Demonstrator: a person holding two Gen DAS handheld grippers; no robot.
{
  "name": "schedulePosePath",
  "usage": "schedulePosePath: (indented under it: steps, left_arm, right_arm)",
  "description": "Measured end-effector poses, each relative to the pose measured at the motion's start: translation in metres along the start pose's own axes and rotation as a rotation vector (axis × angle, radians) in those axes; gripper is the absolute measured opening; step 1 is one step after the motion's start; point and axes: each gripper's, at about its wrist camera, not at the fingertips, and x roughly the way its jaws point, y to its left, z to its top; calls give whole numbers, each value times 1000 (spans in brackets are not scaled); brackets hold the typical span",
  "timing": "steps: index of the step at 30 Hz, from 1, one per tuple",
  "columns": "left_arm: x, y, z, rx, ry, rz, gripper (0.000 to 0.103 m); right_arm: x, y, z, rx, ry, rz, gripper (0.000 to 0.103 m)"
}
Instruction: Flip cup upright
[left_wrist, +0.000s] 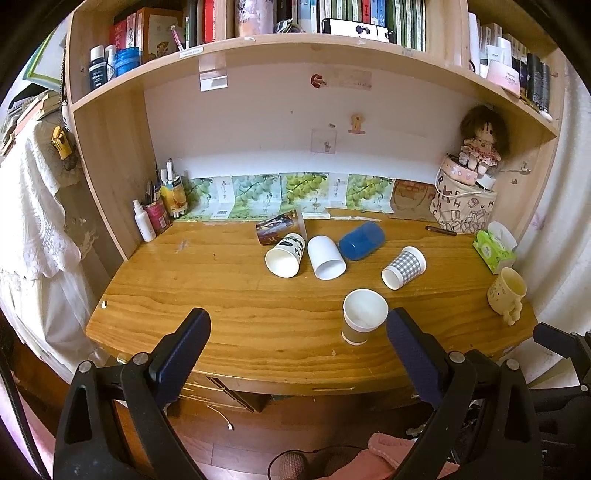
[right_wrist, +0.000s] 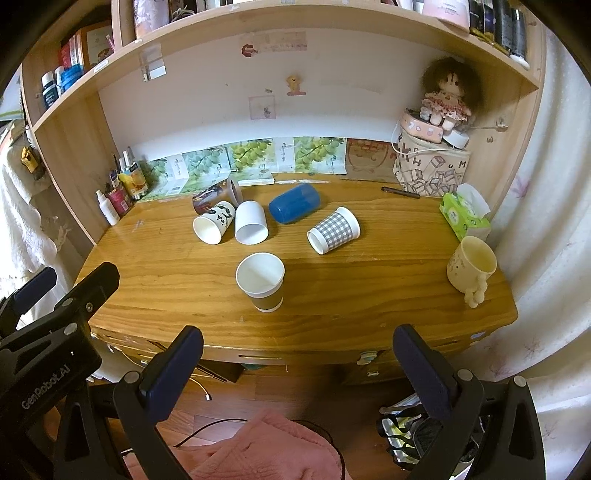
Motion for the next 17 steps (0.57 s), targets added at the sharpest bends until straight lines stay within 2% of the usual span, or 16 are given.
schedulePosePath:
  steps: [17]
  left_arm:
    - [-14,-2,-6,3,-30,-7,97]
  right_arm:
    - [-8,-2,-5,-2,-13,5,103]
